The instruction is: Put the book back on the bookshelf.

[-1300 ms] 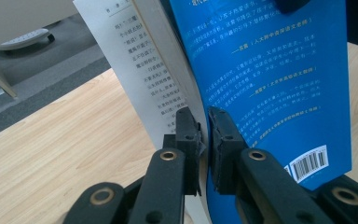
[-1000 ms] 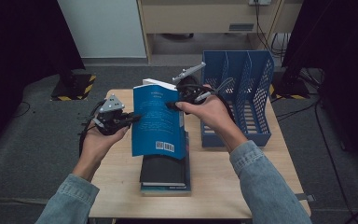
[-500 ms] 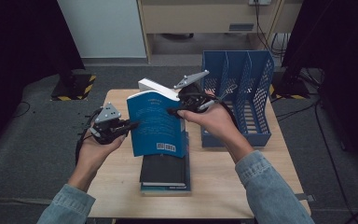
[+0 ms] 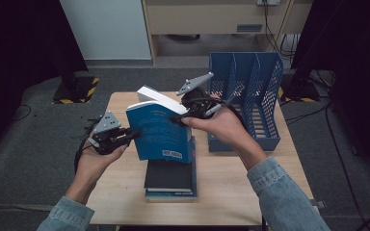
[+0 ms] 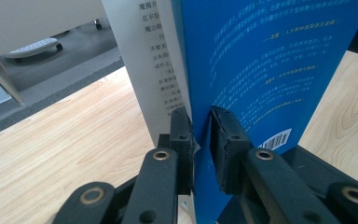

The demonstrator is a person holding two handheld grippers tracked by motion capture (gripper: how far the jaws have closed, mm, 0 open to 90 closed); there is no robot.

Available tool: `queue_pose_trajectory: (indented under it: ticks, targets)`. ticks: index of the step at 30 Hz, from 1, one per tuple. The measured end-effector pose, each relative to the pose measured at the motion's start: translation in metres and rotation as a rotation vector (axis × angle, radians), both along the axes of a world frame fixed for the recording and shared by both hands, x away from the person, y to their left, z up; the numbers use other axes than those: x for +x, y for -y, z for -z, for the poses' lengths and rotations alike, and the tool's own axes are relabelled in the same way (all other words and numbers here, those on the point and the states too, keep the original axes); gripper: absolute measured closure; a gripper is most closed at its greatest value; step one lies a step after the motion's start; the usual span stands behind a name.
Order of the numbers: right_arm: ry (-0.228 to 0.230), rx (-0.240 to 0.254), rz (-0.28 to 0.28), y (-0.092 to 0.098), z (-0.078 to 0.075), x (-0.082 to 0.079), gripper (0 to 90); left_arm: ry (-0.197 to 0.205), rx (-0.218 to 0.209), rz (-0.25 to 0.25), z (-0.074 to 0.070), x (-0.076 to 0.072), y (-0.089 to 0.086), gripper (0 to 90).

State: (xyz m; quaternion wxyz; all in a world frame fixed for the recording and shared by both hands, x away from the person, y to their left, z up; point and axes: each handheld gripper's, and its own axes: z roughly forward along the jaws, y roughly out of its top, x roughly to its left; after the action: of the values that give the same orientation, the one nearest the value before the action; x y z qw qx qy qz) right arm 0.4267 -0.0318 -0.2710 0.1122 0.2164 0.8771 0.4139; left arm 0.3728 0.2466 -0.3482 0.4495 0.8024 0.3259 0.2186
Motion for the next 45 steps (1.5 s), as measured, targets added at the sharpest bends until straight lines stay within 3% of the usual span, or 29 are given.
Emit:
queue_pose_trajectory:
  ticks: [12,22,32,45]
  targets:
    - [-0.023,-0.002,-0.018,-0.008,0.004,0.007,49.4,0.003,-0.009,-0.012,0.002,0.004,-0.001,75.7]
    - [-0.033,-0.013,-0.018,-0.010,0.007,0.009,54.5,-0.001,-0.017,-0.023,0.003,0.006,-0.002,74.2]
    - [-0.057,0.027,-0.003,-0.007,0.012,0.010,56.0,-0.001,-0.021,-0.027,0.004,0.005,-0.001,73.3]
    - [-0.058,0.011,-0.016,-0.009,0.012,0.010,56.2,-0.003,-0.021,-0.028,0.004,0.005,-0.001,72.7]
